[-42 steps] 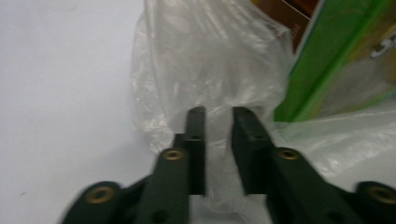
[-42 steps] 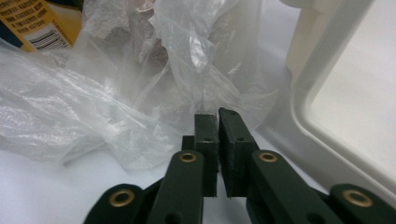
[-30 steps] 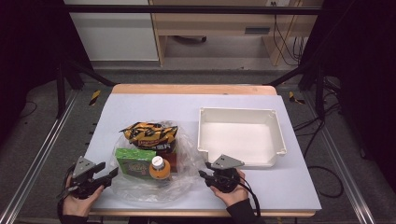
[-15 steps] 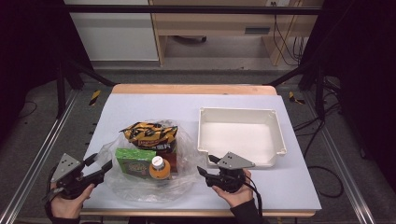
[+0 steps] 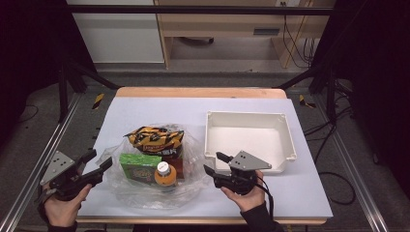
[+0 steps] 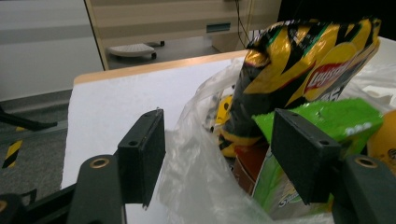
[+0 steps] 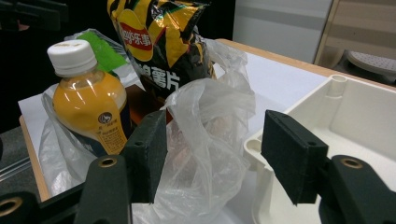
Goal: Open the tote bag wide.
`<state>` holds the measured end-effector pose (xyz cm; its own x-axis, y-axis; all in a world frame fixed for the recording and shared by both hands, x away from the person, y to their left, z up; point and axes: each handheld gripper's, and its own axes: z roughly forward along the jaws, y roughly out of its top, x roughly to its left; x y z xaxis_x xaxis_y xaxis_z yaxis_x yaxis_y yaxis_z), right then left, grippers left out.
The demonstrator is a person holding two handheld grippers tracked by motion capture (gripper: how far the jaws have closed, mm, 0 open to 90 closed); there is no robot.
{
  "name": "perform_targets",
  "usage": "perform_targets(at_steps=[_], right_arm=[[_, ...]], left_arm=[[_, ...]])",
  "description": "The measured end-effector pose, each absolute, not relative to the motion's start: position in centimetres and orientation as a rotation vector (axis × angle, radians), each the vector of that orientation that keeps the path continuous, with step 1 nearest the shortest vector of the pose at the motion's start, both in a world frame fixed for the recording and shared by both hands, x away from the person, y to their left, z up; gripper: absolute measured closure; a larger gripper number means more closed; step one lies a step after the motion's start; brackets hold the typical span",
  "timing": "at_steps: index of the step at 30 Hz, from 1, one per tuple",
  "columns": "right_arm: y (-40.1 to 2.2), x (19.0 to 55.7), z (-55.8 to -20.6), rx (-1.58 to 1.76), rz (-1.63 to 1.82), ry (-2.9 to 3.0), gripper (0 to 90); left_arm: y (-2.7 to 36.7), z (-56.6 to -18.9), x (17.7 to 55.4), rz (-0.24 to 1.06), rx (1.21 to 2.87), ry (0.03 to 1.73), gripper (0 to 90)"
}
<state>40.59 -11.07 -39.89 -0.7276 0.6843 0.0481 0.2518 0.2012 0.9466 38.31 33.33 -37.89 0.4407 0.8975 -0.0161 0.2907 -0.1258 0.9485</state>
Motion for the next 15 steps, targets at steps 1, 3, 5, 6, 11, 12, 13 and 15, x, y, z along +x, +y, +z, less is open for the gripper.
perform_targets(at_steps=[1,3,5,6,11,12,13,15], right_arm=[[-11.0,40.7,-39.8,0.872,1.539,2.101,41.4],[-10.9,40.9,-39.6,0.875,1.548,2.096,41.7],[-10.8,40.9,-39.4,0.865,1.551,2.094,41.8],[-10.7,40.9,-39.3,0.859,1.554,2.091,41.8],[-10.7,41.0,-38.5,0.843,1.576,2.071,41.2],[-10.6,41.0,-38.4,0.838,1.581,2.07,41.0],[-10.6,41.0,-38.4,0.838,1.581,2.07,41.0],[-10.4,41.1,-38.3,0.827,1.585,2.08,40.9]], left_arm=[[33.2,-37.7,38.3,0.733,1.66,1.041,35.0],[32.7,-37.7,38.4,0.707,1.67,1.025,34.9],[31.9,-37.9,38.5,0.693,1.727,1.009,34.4],[31.7,-38.1,38.6,0.687,1.744,1.008,34.2],[30.8,-38.5,38.7,0.665,1.807,0.991,32.7],[30.4,-38.9,38.8,0.659,1.831,0.984,32.5],[30.4,-38.9,38.8,0.659,1.831,0.984,32.2],[30.1,-39.3,39.1,0.654,1.847,0.988,31.7]])
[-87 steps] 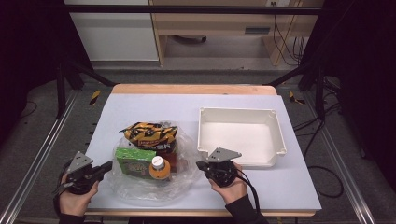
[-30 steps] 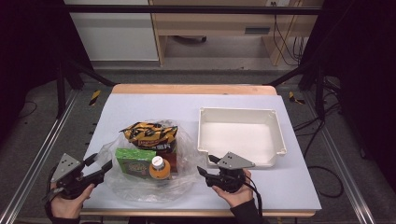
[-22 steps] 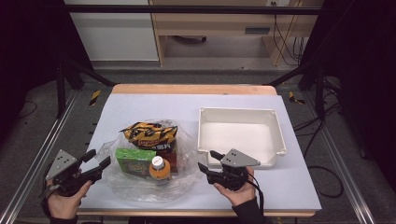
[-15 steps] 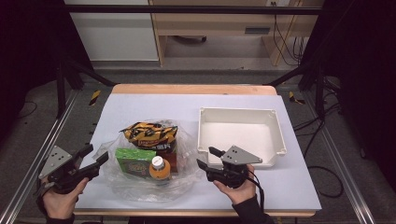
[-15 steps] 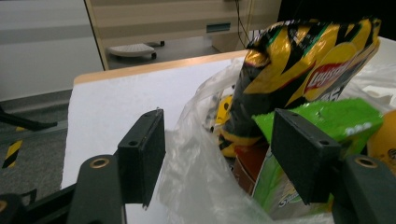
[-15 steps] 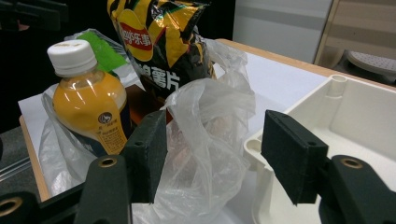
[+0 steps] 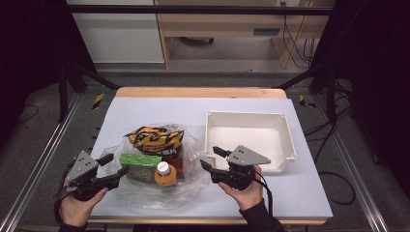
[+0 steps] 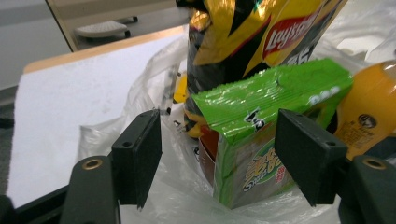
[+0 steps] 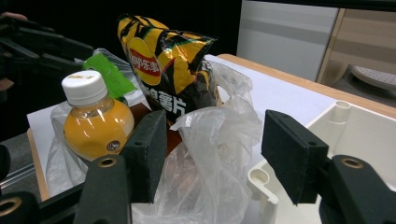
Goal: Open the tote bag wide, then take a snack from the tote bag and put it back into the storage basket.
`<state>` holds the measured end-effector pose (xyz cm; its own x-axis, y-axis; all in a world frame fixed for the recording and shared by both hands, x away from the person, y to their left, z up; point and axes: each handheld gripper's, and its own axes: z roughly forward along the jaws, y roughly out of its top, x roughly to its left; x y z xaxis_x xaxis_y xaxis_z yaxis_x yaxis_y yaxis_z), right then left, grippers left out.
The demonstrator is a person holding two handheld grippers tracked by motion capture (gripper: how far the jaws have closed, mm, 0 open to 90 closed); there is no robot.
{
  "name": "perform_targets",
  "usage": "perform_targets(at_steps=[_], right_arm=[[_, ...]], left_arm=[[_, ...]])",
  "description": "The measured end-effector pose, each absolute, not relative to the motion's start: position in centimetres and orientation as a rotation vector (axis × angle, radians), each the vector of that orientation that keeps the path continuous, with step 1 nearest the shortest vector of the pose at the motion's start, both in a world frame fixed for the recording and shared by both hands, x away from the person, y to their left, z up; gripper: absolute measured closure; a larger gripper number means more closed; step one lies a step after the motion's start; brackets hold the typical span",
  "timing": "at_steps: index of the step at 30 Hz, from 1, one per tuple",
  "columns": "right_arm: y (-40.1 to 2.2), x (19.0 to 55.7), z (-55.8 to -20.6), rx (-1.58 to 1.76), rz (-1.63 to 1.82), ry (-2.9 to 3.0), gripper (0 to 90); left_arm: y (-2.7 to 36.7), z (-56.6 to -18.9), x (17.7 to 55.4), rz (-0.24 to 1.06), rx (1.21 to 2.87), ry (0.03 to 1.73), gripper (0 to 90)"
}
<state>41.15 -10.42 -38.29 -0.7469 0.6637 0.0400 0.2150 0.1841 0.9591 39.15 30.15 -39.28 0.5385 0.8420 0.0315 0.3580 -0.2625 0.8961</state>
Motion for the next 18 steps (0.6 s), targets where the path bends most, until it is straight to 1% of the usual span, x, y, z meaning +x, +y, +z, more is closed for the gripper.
perform_targets(at_steps=[8,12,17,18], right_arm=[[-9.9,41.5,-37.9,0.811,1.595,2.097,40.9],[-9.6,41.7,-37.9,0.806,1.587,2.107,41.1],[-9.7,41.8,-38.0,0.809,1.576,2.116,42.2],[-9.8,41.8,-38.1,0.81,1.568,2.121,42.5]], left_arm=[[29.6,-41.1,40.6,0.582,1.882,0.973,28.5],[29.3,-41.6,41.3,0.541,1.895,0.965,28.5],[29.3,-41.5,41.6,0.53,1.877,0.956,32.1],[29.3,-41.5,41.8,0.529,1.881,0.95,35.1]])
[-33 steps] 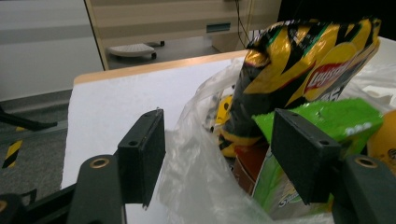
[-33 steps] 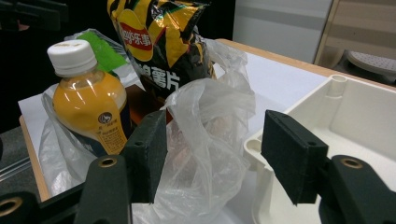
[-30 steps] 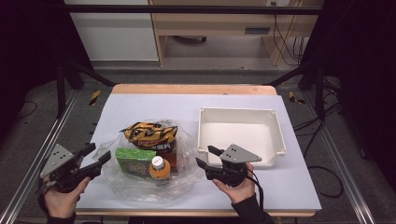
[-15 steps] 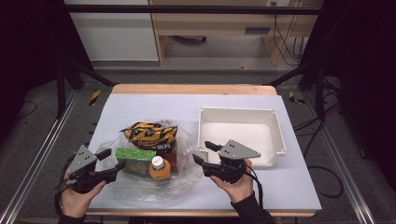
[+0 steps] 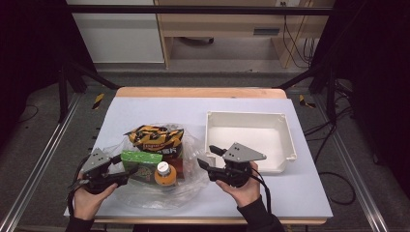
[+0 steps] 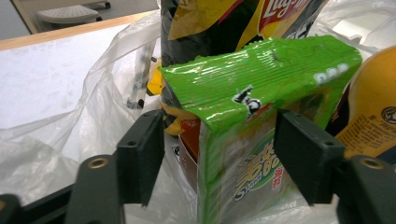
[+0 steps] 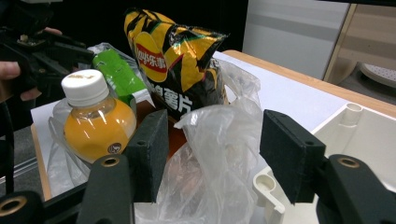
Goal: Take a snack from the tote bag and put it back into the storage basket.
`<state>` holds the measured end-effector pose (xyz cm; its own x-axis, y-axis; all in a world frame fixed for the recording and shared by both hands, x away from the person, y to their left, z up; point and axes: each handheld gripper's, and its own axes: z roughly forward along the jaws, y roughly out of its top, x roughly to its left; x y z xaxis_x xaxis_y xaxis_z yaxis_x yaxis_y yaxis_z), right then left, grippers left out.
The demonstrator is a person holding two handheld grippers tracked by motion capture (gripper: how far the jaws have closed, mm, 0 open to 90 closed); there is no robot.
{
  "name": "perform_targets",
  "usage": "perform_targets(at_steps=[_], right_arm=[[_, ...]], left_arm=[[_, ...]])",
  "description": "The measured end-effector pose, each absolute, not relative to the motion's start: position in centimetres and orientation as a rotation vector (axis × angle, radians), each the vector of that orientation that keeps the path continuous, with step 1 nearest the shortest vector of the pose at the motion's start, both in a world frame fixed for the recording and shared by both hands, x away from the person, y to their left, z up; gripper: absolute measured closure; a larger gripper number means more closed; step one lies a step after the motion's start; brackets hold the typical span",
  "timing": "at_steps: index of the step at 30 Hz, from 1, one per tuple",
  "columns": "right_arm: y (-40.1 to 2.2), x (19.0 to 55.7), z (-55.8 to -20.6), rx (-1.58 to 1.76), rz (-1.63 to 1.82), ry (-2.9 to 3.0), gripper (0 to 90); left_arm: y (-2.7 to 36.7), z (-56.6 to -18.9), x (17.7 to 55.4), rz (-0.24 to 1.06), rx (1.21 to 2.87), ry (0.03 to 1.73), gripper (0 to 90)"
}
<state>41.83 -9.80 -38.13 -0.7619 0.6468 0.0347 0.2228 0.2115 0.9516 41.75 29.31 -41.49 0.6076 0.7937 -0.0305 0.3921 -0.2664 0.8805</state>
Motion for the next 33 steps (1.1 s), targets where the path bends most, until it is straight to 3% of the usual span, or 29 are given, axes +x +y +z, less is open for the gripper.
perform_targets(at_steps=[5,9,19,33], right_arm=[[-9.8,42.0,-38.4,0.814,1.559,2.134,43.3],[-9.9,41.7,-38.4,0.803,1.559,2.14,44.3],[-10.0,41.7,-38.8,0.804,1.553,2.151,46.9],[-10.0,41.7,-38.8,0.805,1.556,2.155,48.0]], left_arm=[[29.0,-41.3,41.8,0.536,1.897,0.924,42.4],[28.8,-41.4,41.6,0.541,1.904,0.924,53.6],[29.1,-41.4,41.1,0.575,1.91,0.979,68.4],[29.6,-41.4,40.4,0.559,1.894,0.977,78.7]])
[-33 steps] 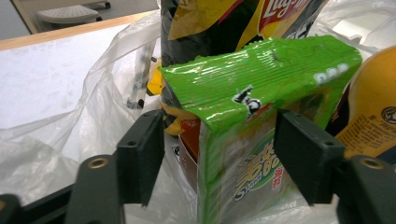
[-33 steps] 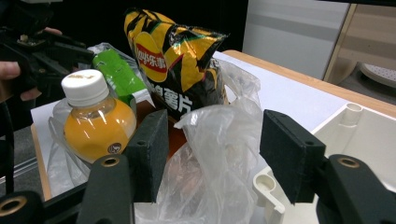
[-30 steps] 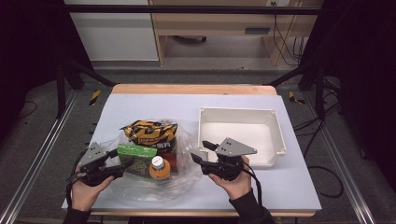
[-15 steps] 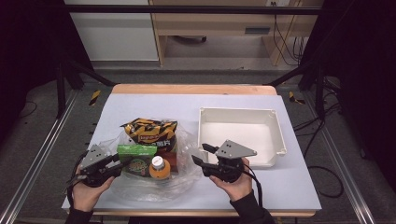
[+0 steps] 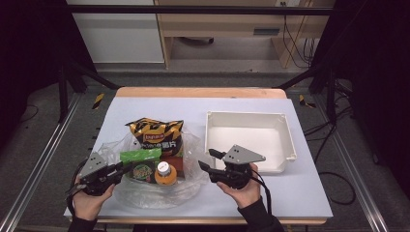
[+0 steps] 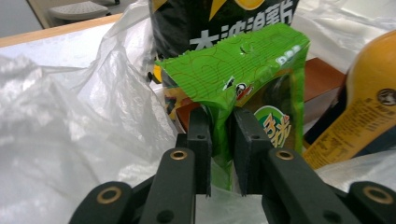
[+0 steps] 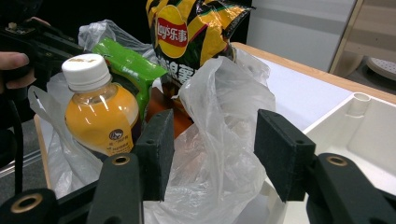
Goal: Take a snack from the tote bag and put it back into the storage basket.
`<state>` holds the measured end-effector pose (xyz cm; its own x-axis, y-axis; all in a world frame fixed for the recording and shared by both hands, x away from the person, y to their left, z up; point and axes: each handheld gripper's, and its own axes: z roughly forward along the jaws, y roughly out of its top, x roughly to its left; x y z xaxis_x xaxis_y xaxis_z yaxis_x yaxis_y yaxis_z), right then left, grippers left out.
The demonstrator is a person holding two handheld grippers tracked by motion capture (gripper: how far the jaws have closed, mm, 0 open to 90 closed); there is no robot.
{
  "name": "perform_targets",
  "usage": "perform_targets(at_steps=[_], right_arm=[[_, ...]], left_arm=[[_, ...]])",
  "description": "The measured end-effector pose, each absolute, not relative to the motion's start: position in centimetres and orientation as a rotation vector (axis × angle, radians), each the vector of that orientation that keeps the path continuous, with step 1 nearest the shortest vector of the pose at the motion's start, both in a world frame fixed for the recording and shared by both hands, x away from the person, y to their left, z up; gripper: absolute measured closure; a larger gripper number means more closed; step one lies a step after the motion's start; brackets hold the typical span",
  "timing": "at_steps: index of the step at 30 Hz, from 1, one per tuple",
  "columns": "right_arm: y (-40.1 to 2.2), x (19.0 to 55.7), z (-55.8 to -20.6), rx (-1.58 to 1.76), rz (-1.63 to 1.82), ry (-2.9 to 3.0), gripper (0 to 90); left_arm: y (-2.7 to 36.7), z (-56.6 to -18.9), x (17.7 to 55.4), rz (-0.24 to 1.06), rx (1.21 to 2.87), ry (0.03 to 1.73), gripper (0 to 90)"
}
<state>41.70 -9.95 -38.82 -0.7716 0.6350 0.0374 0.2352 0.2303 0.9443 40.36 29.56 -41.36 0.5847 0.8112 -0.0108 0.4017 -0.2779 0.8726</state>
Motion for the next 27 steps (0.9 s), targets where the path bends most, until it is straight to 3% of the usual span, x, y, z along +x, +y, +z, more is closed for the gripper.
perform_targets(at_steps=[18,27], right_arm=[[-9.9,41.8,-37.9,0.795,1.579,2.142,48.2],[-9.8,42.1,-36.2,0.788,1.632,2.094,41.4]], left_arm=[[29.9,-38.0,38.7,0.593,1.806,0.891,81.8],[29.7,-35.9,39.1,0.61,1.748,0.865,81.8]])
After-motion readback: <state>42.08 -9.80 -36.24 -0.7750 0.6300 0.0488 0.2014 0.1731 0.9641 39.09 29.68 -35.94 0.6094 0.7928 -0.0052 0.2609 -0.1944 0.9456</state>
